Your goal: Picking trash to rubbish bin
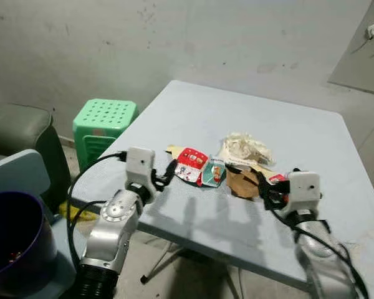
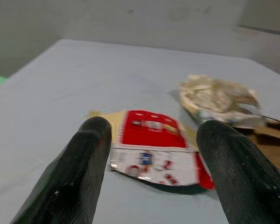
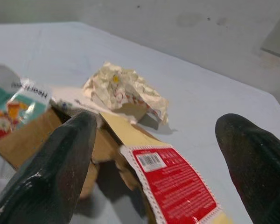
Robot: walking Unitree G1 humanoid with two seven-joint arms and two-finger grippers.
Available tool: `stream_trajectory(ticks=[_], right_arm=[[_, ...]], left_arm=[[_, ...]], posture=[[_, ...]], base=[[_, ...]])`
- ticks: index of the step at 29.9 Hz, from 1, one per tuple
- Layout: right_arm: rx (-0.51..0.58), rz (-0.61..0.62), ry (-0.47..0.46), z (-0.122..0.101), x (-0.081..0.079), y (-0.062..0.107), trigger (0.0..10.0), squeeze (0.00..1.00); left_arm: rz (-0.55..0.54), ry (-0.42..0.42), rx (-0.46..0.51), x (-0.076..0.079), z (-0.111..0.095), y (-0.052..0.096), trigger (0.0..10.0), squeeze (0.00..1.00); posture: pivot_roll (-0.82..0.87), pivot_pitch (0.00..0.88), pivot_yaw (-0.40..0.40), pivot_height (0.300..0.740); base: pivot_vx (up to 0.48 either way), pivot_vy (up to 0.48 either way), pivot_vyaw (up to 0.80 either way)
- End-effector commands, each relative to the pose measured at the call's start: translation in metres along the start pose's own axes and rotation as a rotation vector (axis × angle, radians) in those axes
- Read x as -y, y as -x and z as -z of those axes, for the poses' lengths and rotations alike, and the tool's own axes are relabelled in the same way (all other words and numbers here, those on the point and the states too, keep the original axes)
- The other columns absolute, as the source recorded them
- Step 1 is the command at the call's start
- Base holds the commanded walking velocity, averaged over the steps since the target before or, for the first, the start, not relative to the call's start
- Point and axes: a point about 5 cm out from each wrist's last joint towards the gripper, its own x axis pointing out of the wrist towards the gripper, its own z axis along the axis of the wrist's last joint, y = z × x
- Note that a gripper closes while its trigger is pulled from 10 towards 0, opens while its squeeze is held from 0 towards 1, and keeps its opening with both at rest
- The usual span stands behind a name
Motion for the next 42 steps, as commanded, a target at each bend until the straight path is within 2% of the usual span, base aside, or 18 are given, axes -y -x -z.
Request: stream_trajectory(ticks=[1,3,11,14,19,21,28,30,37,42], right_arm=[[-0.004,-0.038,0.054,-0.001,0.006,-0.003,10.0,0.0],[-0.023,-0.103,0.106,0.001,0.01,-0.003,10.0,0.0],[-0.057,-0.208,0.195,0.006,0.018,-0.003,10.0,0.0],[-0.077,-0.248,0.233,0.011,0.019,-0.003,10.0,0.0],[-0.09,-0.254,0.25,0.014,0.022,-0.005,10.0,0.0],[-0.093,-0.259,0.278,0.015,0.025,-0.009,10.0,0.0],[-0.111,-0.259,0.296,0.018,0.028,-0.014,10.0,0.0],[-0.145,-0.262,0.292,0.023,0.03,-0.017,10.0,0.0],[-0.171,-0.306,0.293,0.034,0.024,-0.021,10.0,0.0],[-0.19,-0.284,0.291,0.039,0.022,-0.027,10.0,0.0]], left_arm=[[0.033,-0.018,0.003,0.005,-0.003,0.001,10.0,0.0],[0.057,-0.025,0.0,0.011,-0.002,0.002,10.0,0.0],[0.11,-0.018,0.005,0.024,-0.004,0.003,10.0,0.0],[0.179,-0.022,0.005,0.036,-0.004,0.007,10.0,0.0],[0.24,-0.028,-0.001,0.047,-0.004,0.01,10.0,0.0],[0.302,-0.038,-0.015,0.058,0.0,0.015,10.0,0.0],[0.326,-0.051,-0.029,0.062,0.002,0.019,10.0,0.0],[0.331,-0.051,-0.031,0.063,0.002,0.019,10.0,0.0],[0.328,-0.047,-0.032,0.063,0.0,0.02,10.0,0.0],[0.319,-0.042,-0.033,0.063,0.0,0.022,10.0,0.0]], posture=[[-0.04,0.0,-0.064,0.74],[-0.04,0.0,-0.066,0.74],[-0.03,0.0,-0.075,0.74],[-0.03,0.0,-0.08,0.74],[-0.02,0.0,-0.079,0.74],[-0.03,0.0,-0.075,0.74],[-0.03,0.0,-0.07,0.74],[-0.03,0.0,-0.071,0.74],[-0.02,0.0,-0.072,0.74],[-0.01,0.0,-0.075,0.74]], base=[[0.0,0.0,0.0],[0.0,0.0,0.0],[0.0,0.0,0.0],[0.0,0.0,0.0],[0.0,0.0,0.0],[0.0,0.0,0.0],[0.0,0.0,0.0],[0.0,0.0,0.0],[0.0,0.0,0.0],[0.0,0.0,0.0]])
